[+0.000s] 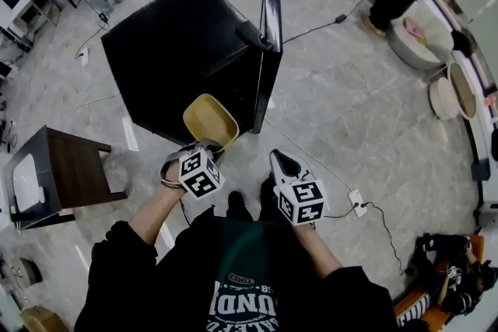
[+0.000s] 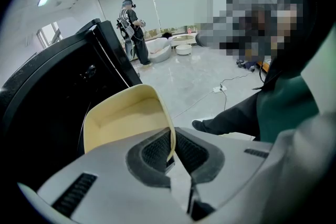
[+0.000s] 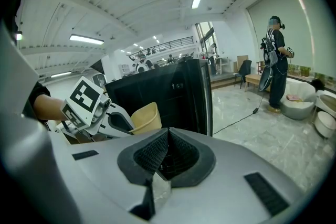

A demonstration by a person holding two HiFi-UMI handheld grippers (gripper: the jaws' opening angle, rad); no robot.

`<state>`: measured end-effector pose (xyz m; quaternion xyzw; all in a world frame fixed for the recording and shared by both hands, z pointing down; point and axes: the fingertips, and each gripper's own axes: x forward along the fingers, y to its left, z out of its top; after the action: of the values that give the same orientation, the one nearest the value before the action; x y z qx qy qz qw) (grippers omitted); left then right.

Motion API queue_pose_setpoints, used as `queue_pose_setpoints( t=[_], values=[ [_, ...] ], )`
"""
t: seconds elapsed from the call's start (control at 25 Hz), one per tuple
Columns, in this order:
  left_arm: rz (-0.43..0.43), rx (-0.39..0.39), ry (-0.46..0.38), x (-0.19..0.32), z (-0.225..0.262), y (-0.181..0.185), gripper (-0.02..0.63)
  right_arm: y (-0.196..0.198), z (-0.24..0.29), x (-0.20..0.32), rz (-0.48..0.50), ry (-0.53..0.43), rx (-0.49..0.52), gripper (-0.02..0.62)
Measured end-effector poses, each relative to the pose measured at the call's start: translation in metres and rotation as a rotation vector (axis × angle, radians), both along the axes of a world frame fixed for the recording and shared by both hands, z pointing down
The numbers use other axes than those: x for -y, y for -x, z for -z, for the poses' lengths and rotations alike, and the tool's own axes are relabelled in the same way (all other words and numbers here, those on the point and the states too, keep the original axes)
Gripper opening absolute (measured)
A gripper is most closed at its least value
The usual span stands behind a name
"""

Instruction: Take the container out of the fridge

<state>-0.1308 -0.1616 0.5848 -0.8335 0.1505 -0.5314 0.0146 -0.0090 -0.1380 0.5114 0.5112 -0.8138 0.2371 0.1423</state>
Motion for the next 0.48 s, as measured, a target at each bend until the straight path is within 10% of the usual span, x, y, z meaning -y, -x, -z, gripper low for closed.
queue_pose_setpoints(
  t=[0.48],
  values=[
    [0.016,0.001,0.023,0.009,-0.008,-0.003,0.028,-0.002,-0.004,0.012,0.021,0.009,-0.004,0.035]
  ],
)
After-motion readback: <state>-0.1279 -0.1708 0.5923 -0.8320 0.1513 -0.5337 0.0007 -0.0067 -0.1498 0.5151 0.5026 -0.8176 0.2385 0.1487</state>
